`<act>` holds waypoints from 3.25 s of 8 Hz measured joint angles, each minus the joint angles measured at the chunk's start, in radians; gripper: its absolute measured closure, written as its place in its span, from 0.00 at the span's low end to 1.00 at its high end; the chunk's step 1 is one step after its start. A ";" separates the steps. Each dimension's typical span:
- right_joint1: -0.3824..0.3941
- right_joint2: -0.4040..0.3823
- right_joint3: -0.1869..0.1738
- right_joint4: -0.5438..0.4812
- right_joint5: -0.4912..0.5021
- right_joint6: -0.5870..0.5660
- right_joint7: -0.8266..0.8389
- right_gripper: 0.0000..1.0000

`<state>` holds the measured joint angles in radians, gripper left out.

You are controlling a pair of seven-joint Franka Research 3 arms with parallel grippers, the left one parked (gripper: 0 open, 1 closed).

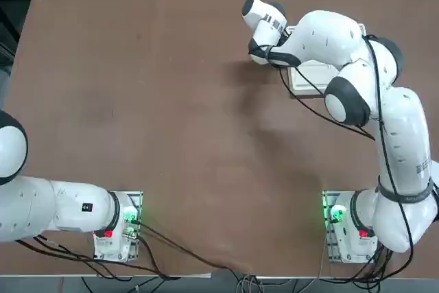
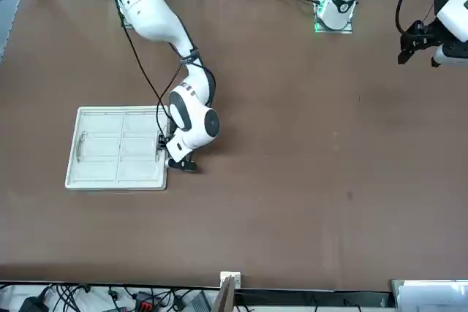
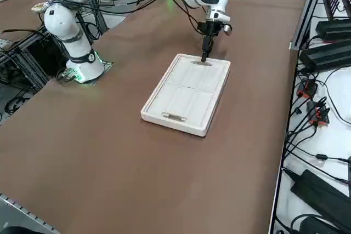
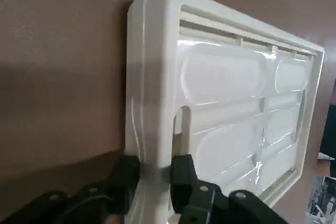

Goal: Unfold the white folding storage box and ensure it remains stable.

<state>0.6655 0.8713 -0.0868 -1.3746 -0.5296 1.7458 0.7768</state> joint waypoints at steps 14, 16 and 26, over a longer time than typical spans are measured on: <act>0.034 0.011 -0.001 0.062 -0.065 -0.131 0.010 0.71; 0.049 0.010 -0.001 0.071 -0.096 -0.169 0.010 0.71; 0.090 0.010 -0.001 0.107 -0.209 -0.295 0.010 0.71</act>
<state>0.7555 0.8814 -0.0874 -1.2675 -0.7383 1.4511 0.7870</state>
